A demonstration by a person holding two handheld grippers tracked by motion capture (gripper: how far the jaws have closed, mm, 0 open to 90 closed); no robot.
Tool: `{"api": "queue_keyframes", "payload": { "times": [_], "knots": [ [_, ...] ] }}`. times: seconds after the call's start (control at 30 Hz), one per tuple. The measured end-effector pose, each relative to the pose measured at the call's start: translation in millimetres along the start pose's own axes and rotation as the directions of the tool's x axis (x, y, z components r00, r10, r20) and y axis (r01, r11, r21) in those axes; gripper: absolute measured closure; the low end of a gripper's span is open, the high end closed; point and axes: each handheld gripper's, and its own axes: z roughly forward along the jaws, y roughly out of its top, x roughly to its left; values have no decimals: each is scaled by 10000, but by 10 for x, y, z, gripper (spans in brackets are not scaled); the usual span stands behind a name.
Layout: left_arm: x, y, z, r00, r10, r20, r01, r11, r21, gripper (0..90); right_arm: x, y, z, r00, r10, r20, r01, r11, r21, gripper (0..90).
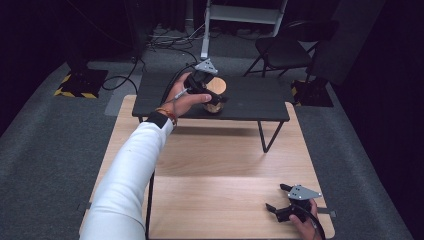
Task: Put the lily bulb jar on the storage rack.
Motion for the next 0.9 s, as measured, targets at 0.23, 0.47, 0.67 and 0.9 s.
{"api": "queue_keyframes", "payload": {
  "times": [0.23, 0.47, 0.67, 0.9],
  "knots": [
    [58, -39, 91, 9998, -217, -8, 217, 9998, -23, 255, -2, 0, 0, 10000, -15, -12, 15, 10000, 0, 0],
    [85, -104, 113, 9976, -692, -47, 690, 9972, -291, 95, -5, 0, 0, 10000, -24, -34, 24, 10000, 1, 0],
    [-11, -160, -37, 9985, -431, -348, 405, 9966, -719, 15, -6, 0, 0, 10000, -21, -37, 21, 10000, 1, 0],
    [-188, -181, -331, 9965, -245, -798, 165, 9948, -1000, 6, -6, 0, 0, 10000, -18, -37, 18, 10000, -1, 0]
  ]
}}
